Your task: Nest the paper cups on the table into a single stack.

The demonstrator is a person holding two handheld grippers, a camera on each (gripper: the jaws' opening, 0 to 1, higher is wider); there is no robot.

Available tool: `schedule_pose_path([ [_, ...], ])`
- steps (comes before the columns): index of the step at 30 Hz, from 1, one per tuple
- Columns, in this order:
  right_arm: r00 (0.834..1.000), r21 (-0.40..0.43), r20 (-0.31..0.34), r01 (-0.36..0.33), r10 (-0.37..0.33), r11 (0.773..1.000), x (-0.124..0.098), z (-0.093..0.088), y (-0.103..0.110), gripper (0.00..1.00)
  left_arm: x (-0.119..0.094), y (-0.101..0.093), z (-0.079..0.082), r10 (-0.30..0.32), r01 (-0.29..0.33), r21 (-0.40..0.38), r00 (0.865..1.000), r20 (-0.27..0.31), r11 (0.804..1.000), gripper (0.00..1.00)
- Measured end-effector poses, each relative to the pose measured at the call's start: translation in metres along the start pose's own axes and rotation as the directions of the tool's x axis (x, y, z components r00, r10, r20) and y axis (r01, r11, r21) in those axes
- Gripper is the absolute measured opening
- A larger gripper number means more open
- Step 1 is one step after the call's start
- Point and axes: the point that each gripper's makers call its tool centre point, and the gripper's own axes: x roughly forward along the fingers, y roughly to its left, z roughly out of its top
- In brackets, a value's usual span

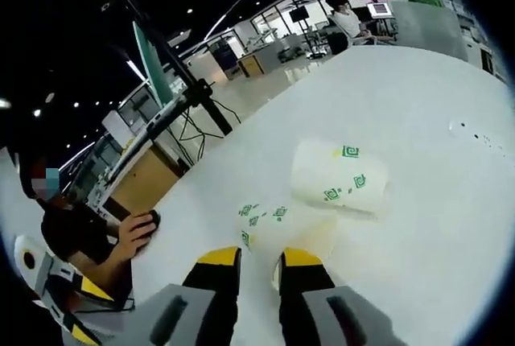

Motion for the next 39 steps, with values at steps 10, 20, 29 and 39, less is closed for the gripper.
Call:
schedule_pose_path([
  [10, 1.0, -0.005, 0.029, -0.007, 0.007, 1.0, -0.004, 0.006, 0.012, 0.02, 0.0, -0.001, -0.002, -0.001, 0.001, 0.001, 1.0, -0.009, 1.0, 0.4],
  [20, 0.999, -0.042, 0.039, -0.019, 0.021, 0.999, -0.02, 0.008, 0.033, 0.0, 0.0, -0.004, -0.003, -0.007, 0.007, 0.018, 1.0, -0.013, 1.0, 0.4],
  [29, 0.997, -0.068, 0.07, -0.015, 0.02, 0.998, -0.042, 0.018, 0.047, 0.0, -0.001, -0.006, -0.004, -0.012, 0.013, 0.028, 1.0, -0.017, 1.0, 0.4],
  [39, 0.99, -0.116, 0.139, 0.011, 0.005, 0.993, -0.082, 0.038, 0.058, 0.0, 0.0, -0.007, -0.007, -0.02, 0.021, 0.032, 1.0, -0.024, 0.999, 0.39],
])
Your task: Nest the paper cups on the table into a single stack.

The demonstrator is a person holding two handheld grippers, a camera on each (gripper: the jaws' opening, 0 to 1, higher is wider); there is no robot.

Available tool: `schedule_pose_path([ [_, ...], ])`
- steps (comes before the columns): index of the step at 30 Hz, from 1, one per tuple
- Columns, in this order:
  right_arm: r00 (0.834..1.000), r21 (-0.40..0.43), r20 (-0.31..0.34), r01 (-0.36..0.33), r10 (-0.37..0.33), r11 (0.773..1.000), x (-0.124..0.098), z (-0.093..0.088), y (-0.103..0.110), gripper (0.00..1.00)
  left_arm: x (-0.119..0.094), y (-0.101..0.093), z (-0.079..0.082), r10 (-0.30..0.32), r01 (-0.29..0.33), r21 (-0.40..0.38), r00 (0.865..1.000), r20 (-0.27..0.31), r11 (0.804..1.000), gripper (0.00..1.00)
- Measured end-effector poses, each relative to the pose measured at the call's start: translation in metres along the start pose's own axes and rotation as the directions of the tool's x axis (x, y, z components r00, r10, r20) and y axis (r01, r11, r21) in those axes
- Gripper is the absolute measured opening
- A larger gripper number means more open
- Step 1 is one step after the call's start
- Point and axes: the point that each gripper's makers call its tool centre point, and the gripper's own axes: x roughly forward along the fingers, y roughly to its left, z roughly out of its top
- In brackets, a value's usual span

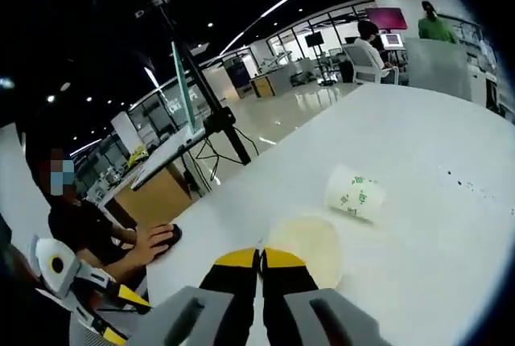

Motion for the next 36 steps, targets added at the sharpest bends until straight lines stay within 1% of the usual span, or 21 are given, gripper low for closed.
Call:
schedule_pose_path([
  [2, 1.0, -0.002, 0.006, 0.001, -0.001, 1.0, -0.003, 0.002, 0.0, 0.0, 0.001, 0.0, 0.0, -0.002, 0.002, 0.003, 1.0, -0.001, 1.0, 0.39],
  [5, 1.0, -0.023, 0.024, 0.015, -0.014, 1.0, -0.019, 0.008, -0.002, 0.0, 0.002, 0.0, -0.002, -0.004, 0.004, 0.006, 1.0, -0.004, 1.0, 0.39],
  [6, 0.999, -0.03, 0.026, 0.019, -0.018, 0.999, -0.023, 0.01, -0.006, 0.0, 0.002, 0.0, -0.002, -0.006, 0.006, 0.006, 1.0, -0.005, 1.0, 0.39],
  [9, 0.999, -0.047, 0.038, 0.029, -0.027, 0.998, -0.037, 0.012, -0.004, 0.0, 0.002, -0.001, -0.002, -0.01, 0.01, 0.008, 1.0, -0.008, 1.0, 0.39],
  [10, 0.999, -0.051, 0.041, 0.031, -0.028, 0.998, -0.037, 0.012, -0.006, 0.0, 0.003, -0.001, -0.003, -0.011, 0.011, 0.008, 1.0, -0.01, 1.0, 0.39],
  [11, 0.998, -0.059, 0.046, 0.034, -0.031, 0.998, -0.042, 0.012, -0.006, 0.0, 0.003, -0.001, -0.003, -0.012, 0.012, 0.009, 1.0, -0.011, 1.0, 0.39],
  [15, 0.997, -0.08, 0.069, 0.045, -0.04, 0.996, -0.063, 0.019, 0.0, 0.0, 0.002, -0.002, -0.003, -0.016, 0.016, 0.008, 1.0, -0.013, 1.0, 0.39],
  [20, 0.995, -0.098, 0.085, 0.056, -0.048, 0.994, -0.079, 0.02, 0.001, 0.0, 0.001, -0.004, -0.003, -0.018, 0.018, 0.005, 1.0, -0.016, 1.0, 0.38],
  [25, 0.994, -0.115, 0.088, 0.069, -0.059, 0.991, -0.093, 0.017, 0.011, 0.0, 0.002, -0.003, -0.003, -0.023, 0.023, 0.005, 1.0, -0.017, 1.0, 0.38],
  [26, 0.994, -0.122, 0.086, 0.072, -0.062, 0.99, -0.096, 0.015, 0.016, 0.0, 0.003, -0.003, -0.004, -0.024, 0.024, 0.006, 1.0, -0.017, 1.0, 0.38],
  [28, 0.994, -0.127, 0.084, 0.074, -0.064, 0.989, -0.101, 0.013, 0.017, 0.0, 0.003, -0.003, -0.004, -0.026, 0.026, 0.007, 1.0, -0.016, 1.0, 0.38],
  [33, 0.996, -0.151, 0.068, 0.069, -0.06, 0.986, -0.108, 0.006, 0.031, 0.0, 0.004, -0.002, -0.005, -0.029, 0.029, 0.005, 0.999, -0.018, 1.0, 0.38],
  [36, 0.997, -0.162, 0.06, 0.064, -0.055, 0.985, -0.112, 0.002, 0.036, 0.0, 0.004, -0.003, -0.006, -0.031, 0.031, 0.003, 0.999, -0.019, 1.0, 0.38],
])
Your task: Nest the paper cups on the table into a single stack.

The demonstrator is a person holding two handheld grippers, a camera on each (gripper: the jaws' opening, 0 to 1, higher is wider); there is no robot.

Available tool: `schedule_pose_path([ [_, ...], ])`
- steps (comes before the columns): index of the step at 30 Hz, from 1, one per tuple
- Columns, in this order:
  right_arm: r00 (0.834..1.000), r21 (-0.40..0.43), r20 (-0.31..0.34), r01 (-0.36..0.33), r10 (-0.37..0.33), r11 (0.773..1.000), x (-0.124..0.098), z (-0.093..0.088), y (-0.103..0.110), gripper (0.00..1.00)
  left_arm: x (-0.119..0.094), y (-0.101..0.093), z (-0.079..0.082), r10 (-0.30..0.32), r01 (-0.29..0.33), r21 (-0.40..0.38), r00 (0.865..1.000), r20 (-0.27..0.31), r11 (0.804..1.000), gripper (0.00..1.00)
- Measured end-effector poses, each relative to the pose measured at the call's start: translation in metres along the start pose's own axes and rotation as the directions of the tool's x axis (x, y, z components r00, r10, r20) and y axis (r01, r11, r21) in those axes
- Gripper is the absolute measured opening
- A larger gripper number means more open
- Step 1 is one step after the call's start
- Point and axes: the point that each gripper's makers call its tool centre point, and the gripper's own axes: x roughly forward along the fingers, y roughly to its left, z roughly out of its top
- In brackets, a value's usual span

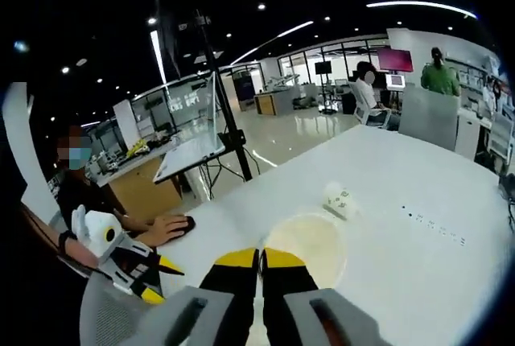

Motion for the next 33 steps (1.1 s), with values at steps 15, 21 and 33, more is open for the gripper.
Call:
schedule_pose_path([
  [15, 0.997, -0.021, -0.071, -0.021, 0.02, 1.0, -0.015, -0.034, 0.021, 0.0, 0.002, 0.0, -0.003, -0.006, 0.006, -0.001, 1.0, -0.01, 1.0, 0.37],
  [21, 0.994, -0.048, -0.11, -0.026, 0.021, 0.999, -0.015, -0.046, 0.024, 0.0, 0.002, -0.001, -0.003, -0.009, 0.009, 0.0, 1.0, -0.011, 1.0, 0.37],
  [33, 0.989, -0.052, -0.146, -0.03, 0.023, 0.998, -0.018, -0.06, 0.029, 0.0, 0.0, -0.003, -0.003, -0.012, 0.012, -0.001, 1.0, -0.016, 1.0, 0.37],
])
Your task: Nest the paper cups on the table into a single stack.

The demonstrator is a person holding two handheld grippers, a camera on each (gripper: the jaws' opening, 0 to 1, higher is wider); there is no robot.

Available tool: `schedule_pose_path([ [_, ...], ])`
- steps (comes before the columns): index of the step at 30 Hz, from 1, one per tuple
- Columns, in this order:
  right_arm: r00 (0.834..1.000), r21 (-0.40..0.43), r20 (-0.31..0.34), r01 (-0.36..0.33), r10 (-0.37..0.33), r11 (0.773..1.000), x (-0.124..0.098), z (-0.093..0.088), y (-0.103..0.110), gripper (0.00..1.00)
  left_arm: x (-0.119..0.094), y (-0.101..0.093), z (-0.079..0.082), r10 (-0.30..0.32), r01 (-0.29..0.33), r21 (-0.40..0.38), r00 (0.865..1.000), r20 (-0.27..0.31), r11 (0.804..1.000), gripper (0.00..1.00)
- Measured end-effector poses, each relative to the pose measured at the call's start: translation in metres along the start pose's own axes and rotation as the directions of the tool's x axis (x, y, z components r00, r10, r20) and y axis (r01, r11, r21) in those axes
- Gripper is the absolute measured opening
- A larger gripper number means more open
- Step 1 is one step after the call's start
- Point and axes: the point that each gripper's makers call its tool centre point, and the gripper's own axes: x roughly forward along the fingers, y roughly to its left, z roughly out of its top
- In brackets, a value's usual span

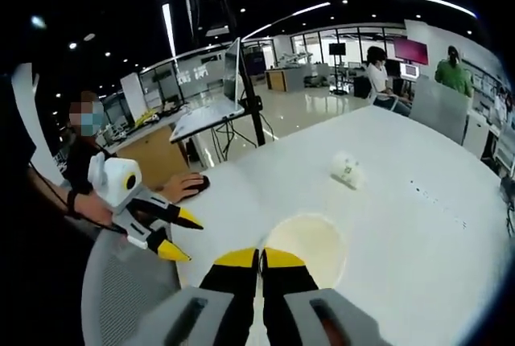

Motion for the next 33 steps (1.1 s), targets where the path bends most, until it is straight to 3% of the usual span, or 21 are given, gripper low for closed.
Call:
schedule_pose_path([
  [33, 0.998, -0.031, -0.054, -0.017, 0.016, 0.999, 0.011, -0.019, 0.001, 0.04, 0.001, 0.004, 0.0, -0.004, 0.004, -0.031, 1.0, 0.011, 1.0, 0.36],
])
